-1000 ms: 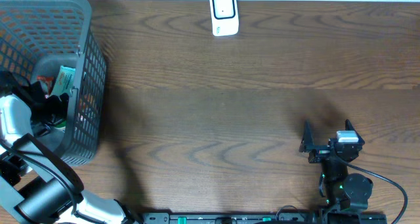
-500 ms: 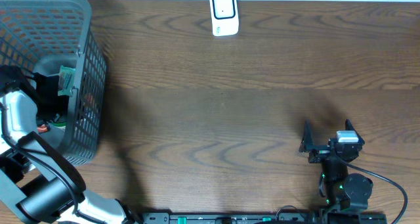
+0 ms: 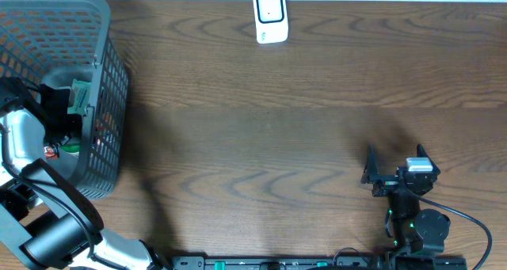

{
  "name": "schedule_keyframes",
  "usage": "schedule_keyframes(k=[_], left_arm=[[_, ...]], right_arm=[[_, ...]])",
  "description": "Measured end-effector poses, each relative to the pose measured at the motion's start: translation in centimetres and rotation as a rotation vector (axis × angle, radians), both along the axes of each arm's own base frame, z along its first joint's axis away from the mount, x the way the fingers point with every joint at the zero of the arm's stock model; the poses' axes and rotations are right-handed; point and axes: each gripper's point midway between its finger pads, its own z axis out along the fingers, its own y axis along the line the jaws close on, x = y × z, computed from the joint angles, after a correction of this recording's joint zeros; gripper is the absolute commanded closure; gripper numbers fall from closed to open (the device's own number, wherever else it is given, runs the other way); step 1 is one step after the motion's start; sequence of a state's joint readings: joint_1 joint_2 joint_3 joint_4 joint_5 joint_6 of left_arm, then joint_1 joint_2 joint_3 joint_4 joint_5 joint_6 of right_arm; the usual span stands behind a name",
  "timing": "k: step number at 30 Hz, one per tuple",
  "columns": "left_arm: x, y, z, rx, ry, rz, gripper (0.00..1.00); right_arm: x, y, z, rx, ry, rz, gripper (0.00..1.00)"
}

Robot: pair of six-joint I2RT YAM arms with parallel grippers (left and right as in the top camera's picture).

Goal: Scan the item barcode
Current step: 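Lower the left gripper into the basket and grasp the green-lidded jar, then lift the jar out and carry it under the white scanner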

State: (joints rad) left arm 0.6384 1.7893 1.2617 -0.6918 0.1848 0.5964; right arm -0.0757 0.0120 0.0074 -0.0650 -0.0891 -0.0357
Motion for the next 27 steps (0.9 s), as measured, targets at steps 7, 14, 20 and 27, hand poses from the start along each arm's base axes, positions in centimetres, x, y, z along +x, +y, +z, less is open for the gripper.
schedule_keyframes(k=[7,14,20,27], left_arm=[[0.2,0.3,-1.5,-0.004,0.021,-0.008,0.02],[0.2,0.2,-1.9,-0.022,0.028,0.0,0.22],[0.2,0.1,-1.9,-0.02,0.03,-0.005,0.4],[-0.1,0.0,-1.7,-0.029,0.039,0.029,0.45]], right_arm=[[0.0,0.0,0.0,0.0,0.0,0.0,0.01],[0.0,0.0,0.0,0.0,0.0,0.0,0.01],[0.0,0.0,0.0,0.0,0.0,0.0,0.01],[0.0,0.0,0.0,0.0,0.0,0.0,0.01]])
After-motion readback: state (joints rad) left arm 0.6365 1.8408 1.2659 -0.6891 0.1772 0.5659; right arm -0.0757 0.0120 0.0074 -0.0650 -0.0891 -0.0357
